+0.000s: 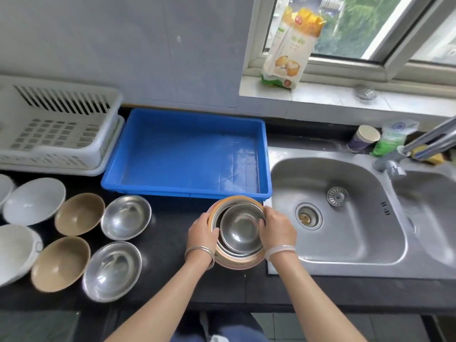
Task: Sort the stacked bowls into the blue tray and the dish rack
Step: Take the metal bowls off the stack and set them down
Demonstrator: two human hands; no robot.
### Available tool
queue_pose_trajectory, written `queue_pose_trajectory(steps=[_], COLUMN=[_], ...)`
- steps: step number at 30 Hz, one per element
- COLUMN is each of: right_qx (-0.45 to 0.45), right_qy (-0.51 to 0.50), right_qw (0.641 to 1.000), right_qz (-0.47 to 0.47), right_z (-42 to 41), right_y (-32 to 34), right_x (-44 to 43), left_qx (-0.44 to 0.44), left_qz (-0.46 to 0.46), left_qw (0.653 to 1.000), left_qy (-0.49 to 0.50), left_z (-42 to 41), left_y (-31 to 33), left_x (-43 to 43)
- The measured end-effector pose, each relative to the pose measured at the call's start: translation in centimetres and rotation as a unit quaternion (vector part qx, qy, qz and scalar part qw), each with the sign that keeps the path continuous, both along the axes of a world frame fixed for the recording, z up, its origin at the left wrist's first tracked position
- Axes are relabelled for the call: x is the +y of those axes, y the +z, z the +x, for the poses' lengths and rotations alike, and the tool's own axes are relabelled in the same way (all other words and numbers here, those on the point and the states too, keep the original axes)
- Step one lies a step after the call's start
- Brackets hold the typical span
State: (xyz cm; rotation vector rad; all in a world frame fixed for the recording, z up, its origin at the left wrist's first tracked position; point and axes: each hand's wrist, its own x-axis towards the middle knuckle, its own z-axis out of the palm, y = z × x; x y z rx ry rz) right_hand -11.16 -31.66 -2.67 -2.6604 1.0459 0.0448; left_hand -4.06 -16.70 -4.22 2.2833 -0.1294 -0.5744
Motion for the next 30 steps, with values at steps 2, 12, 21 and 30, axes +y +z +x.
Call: queue_pose_trajectory(steps=[2,12,21,30], right_qx=[-0.005,-0.149,-0.172,-0.180], right_qy=[0.005,-0.080,-0.113,-0.130], right_qw=[1.000,0.984,0.975,0.967], right_qz=[-0.021,0.062,0.089,0.121], right_z=[0.0,-1.1,-2.4,-2.7], right_y=[0.3,1.7,2.3,3.1], right_x=[0.0,-1.7,-2.5,-3.3], left_qx=[0.000,-0.023,-0.043,-0.139], left_qz=[0.000,0.083,0.087,0.080], left_qw=[1.000,0.996,0.995,0.987], left_qy=[0.001,-0.030,-0.025,-0.029], left_z=[0.0,0.2,0.7,0.9], left_y=[-0.1,0.3,0.8,2.3], left_x=[0.0,-1.2,-1.6,-1.9])
